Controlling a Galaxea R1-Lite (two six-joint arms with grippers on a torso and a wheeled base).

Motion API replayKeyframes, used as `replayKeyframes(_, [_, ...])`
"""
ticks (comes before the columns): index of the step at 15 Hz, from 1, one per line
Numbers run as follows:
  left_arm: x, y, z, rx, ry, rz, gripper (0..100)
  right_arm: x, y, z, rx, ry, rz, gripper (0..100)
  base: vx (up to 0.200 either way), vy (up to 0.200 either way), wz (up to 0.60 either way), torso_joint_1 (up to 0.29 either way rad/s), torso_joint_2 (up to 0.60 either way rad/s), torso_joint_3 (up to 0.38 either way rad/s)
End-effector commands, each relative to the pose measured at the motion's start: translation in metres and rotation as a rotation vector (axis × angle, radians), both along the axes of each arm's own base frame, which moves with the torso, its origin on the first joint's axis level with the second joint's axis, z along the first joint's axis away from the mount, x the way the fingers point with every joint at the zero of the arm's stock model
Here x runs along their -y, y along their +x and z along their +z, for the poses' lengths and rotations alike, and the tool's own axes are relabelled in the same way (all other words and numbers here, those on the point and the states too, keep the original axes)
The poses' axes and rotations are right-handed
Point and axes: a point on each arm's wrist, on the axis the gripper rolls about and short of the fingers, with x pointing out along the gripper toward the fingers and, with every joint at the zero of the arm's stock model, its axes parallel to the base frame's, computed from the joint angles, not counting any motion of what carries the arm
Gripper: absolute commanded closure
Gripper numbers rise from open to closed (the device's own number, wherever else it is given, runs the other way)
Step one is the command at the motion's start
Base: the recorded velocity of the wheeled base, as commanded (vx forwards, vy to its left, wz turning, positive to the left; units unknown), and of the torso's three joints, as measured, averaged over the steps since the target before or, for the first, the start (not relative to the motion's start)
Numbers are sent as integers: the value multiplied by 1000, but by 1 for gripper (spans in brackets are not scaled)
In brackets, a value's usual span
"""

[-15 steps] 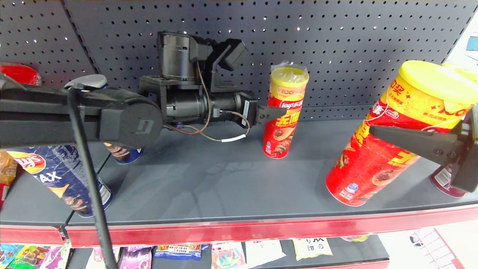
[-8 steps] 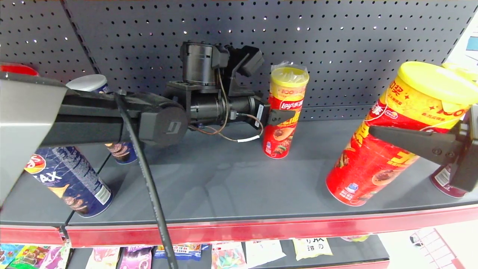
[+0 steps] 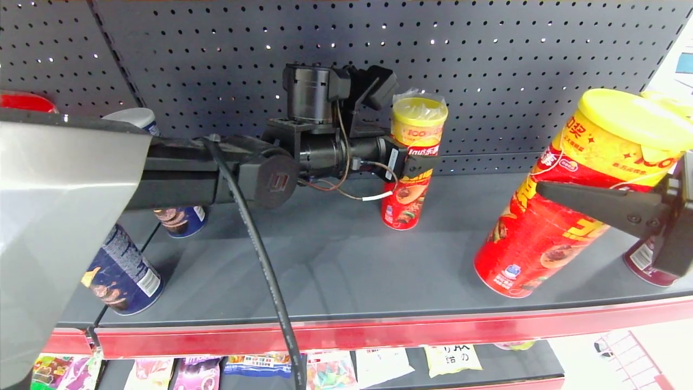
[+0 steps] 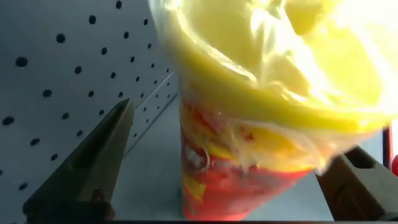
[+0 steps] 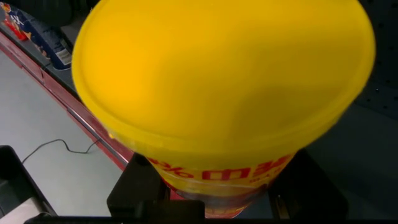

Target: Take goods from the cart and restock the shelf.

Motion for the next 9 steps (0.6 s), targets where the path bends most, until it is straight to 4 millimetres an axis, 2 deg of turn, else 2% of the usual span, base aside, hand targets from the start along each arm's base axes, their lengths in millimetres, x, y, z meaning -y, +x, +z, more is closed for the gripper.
replayKeyframes(1, [6, 1, -5, -5, 3, -10, 0, 0, 0, 0, 0, 0, 1, 100, 0, 0, 0, 0, 0, 0])
replayKeyframes(5, [21, 7, -10, 14, -6, 7, 0, 1, 0, 0, 2, 2, -6, 100, 0, 0, 0, 0, 0, 0])
replayKeyframes(6, [23, 9, -12, 13, -4, 10, 100, 2, 0, 0, -1, 6, -9, 100, 0, 0, 0, 0, 0, 0])
replayKeyframes(9, [23, 9, -13, 9, -2, 4, 100, 2, 0, 1, -7, 18, -14, 100, 0, 0, 0, 0, 0, 0])
